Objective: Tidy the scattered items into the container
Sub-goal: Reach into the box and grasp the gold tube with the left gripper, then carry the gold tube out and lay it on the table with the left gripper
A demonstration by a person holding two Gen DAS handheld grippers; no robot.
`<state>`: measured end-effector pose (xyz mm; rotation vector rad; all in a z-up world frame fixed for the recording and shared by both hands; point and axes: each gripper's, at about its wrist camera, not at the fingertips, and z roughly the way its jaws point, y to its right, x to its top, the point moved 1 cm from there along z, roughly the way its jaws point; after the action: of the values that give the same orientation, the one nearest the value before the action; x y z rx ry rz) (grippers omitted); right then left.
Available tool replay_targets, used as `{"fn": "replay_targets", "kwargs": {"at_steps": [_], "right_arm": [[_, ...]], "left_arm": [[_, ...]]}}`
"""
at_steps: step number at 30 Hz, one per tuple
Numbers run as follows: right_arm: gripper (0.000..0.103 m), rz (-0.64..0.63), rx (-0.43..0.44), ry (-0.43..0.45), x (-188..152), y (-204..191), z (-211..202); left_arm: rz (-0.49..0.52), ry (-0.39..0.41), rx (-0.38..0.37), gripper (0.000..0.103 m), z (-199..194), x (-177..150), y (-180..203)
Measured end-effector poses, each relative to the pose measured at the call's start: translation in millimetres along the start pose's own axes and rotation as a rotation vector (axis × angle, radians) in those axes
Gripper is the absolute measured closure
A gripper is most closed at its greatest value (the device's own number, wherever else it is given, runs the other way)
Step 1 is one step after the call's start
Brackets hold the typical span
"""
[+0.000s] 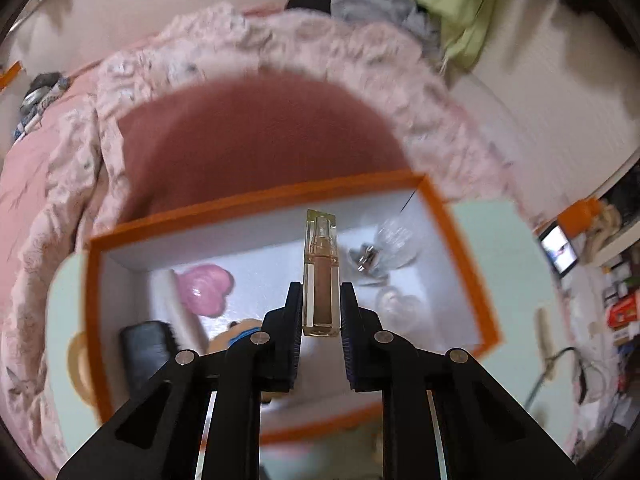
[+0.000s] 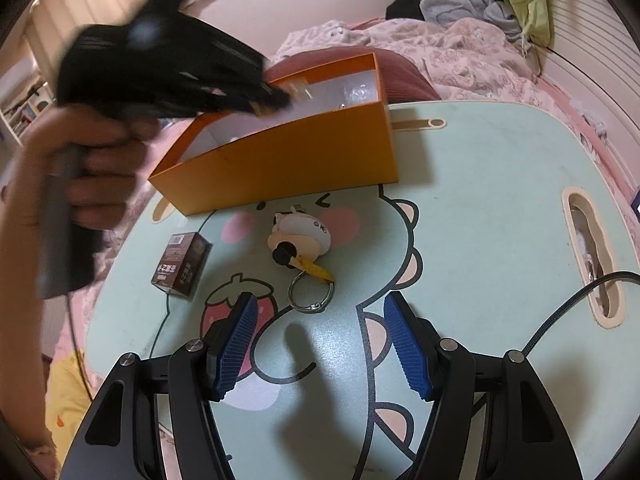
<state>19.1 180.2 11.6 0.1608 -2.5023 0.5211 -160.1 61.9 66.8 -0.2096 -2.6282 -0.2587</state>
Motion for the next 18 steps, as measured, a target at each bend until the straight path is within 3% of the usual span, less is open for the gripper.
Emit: {"fn": "replay_targets", "kwargs": {"at_steps": [3, 7, 12, 18], "right_arm": [[0.037, 0.002, -0.001, 0.002, 0, 0, 0], [0.037, 0.005, -0.003, 0.011, 0, 0, -2], [0.037, 0.004, -0.005, 0.014, 0, 0, -3], [0.037, -0.001, -0.013, 0.016, -1, -2, -4]], "left_arm": [[-0.006, 0.077, -0.032, 0.085, -31, 3, -1], [-0.016, 0.151, -0.099, 0.085, -76, -23, -7], [-0.018, 0.099, -0.151, 0.085, -83, -82, -11], [-0.035, 0.018, -0.132, 0.085, -49, -136, -12]]}}
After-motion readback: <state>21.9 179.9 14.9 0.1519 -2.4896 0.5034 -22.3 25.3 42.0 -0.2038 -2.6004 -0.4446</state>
